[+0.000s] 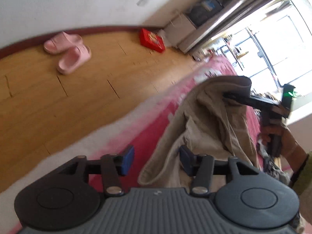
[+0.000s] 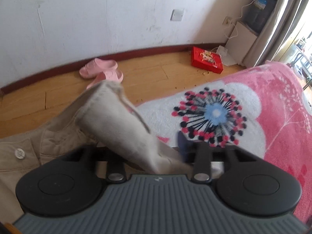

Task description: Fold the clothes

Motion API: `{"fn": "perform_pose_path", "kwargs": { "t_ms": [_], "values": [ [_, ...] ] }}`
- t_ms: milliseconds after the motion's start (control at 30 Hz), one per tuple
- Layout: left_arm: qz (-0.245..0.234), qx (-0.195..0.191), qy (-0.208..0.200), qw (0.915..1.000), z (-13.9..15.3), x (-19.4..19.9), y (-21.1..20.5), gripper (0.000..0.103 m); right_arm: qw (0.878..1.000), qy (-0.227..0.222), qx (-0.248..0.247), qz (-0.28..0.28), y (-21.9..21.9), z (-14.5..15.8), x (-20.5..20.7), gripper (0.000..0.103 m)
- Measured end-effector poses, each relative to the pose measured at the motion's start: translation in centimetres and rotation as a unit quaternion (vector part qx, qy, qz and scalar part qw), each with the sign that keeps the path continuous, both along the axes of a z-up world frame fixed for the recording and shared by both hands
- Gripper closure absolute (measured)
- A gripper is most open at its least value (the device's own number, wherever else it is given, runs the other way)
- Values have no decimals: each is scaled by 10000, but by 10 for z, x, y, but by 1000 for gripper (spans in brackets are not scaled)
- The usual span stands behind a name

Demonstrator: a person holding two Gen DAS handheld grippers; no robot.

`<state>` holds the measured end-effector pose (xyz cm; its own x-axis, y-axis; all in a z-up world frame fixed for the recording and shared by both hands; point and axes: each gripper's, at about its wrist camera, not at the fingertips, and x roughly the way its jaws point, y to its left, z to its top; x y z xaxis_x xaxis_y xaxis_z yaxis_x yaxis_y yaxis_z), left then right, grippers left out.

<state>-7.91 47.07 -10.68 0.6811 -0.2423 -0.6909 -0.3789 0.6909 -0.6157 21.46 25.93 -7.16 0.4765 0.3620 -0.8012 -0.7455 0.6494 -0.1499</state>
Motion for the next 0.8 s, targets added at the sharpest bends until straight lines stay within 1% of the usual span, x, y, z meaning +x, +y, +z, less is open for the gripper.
{"fn": "perform_pose_path", "kwargs": {
  "t_ms": [67, 100, 167, 200, 233, 267, 300, 333, 367, 400, 433, 467, 533, 600, 633, 700, 733, 800],
  "values": [
    [82, 198, -105, 9997, 13, -4, 0, 50, 9995, -54, 311, -19, -14, 20, 0, 42],
    [53, 380, -150, 9992, 20, -4, -3, 50, 9990, -64, 450, -34, -22, 30, -1, 42],
    [-144, 845, -307, 9958, 35, -2, -17, 50, 9962, -8, 865, -82, -37, 49, -8, 42],
    [-315, 1039, -382, 9934, 40, 1, -26, 50, 9942, 28, 1071, -102, -45, 58, -12, 42],
    [-489, 1228, -458, 9902, 45, 5, -35, 50, 9917, 191, 1267, -63, -53, 63, -17, 43],
    [-700, 1366, -539, 9867, 48, 9, -46, 50, 9904, 396, 1323, 39, -53, 61, -25, 47],
    [-922, 1511, -576, 9825, 48, 13, -59, 50, 9885, 601, 1378, 140, -54, 60, -33, 58],
    [-1141, 1658, -610, 9776, 49, 18, -71, 50, 9863, 803, 1420, 241, -55, 57, -41, 67],
    [-1321, 1851, -603, 9719, 46, 23, -82, 50, 9866, 970, 1265, 339, -49, 48, -48, 80],
    [-1497, 2041, -594, 9656, 43, 27, -93, 51, 9865, 1126, 1109, 435, -43, 38, -55, 87],
    [-1606, 2207, -556, 9604, 38, 32, -100, 51, 9877, 1139, 949, 505, -37, 28, -61, 88],
    [-1688, 2313, -520, 9567, 32, 37, -105, 51, 9881, 1173, 814, 567, -30, 17, -65, 92],
    [-1722, 2500, -470, 9516, 21, 44, -111, 53, 9867, 1356, 774, 451, -17, -6, -63, 95],
    [-1695, 2508, -479, 9519, 13, 49, -111, 53, 9836, 1558, 796, 438, -2, -31, -61, 96],
    [-1681, 2504, -496, 9521, 13, 51, -111, 53, 9836, 1549, 789, 484, 5, -41, -63, 96],
    [-1635, 2458, -625, 9534, 19, 51, -110, 53, 9843, 1439, 886, 510, 13, -45, -65, 95],
    [-1612, 2435, -691, 9539, 22, 51, -109, 53, 9826, 1501, 967, 503, 12, -40, -62, 94],
    [-1576, 2409, -889, 9535, 34, 52, -111, 53, 9788, 1538, 1265, 470, -4, -19, -59, 94]
  ]
}}
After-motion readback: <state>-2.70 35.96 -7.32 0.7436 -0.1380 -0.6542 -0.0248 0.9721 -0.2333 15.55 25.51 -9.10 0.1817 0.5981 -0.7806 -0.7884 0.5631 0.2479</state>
